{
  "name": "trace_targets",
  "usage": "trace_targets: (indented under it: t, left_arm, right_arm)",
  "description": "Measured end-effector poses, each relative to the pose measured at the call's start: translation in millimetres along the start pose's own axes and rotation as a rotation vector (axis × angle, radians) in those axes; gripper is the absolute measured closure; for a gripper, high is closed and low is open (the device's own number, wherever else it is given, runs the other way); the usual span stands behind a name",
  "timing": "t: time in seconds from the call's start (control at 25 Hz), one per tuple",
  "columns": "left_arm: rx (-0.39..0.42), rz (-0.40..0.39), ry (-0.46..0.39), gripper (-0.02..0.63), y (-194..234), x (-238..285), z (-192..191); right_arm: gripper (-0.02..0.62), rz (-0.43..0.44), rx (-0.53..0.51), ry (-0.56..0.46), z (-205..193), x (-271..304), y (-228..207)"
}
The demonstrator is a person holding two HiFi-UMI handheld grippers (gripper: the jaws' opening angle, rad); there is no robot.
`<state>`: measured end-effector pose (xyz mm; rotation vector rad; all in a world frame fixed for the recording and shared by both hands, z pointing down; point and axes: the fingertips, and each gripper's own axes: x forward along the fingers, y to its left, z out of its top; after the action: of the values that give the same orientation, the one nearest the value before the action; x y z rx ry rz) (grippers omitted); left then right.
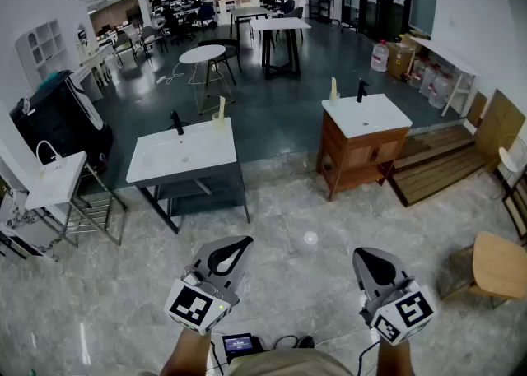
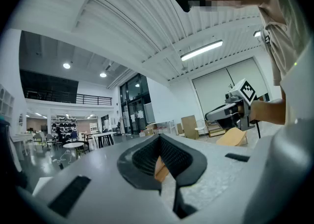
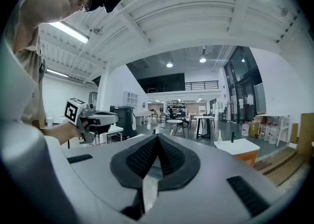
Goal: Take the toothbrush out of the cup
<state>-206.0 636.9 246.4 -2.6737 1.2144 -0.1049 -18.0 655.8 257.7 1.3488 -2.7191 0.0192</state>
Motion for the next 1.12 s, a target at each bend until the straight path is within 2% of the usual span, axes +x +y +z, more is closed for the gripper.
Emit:
trace_targets:
  t: [0.48, 0.64, 1.0, 1.12]
  left_arm:
    - [-0.005, 0.002, 0.015, 0.600, -8, 11, -5]
    - [-0.009, -0.004, 0.048, 0.600, -12, 19, -14]
    - [0.005, -0.002, 0.062, 0.600, -38, 75, -10]
    - [0.026, 0.020, 0.037, 0.600, -48, 98, 0]
  right_arm:
    - [0.592, -0.011, 0.010, 0.003, -3, -9, -13]
    - [0.592, -0.018, 0.021, -0.007, -4, -11, -24]
    - [0.592, -0.038, 0.051, -0.001, -21, -37, -87]
    - [0.592, -0.041, 0.058, -0.005, -27, -49, -117]
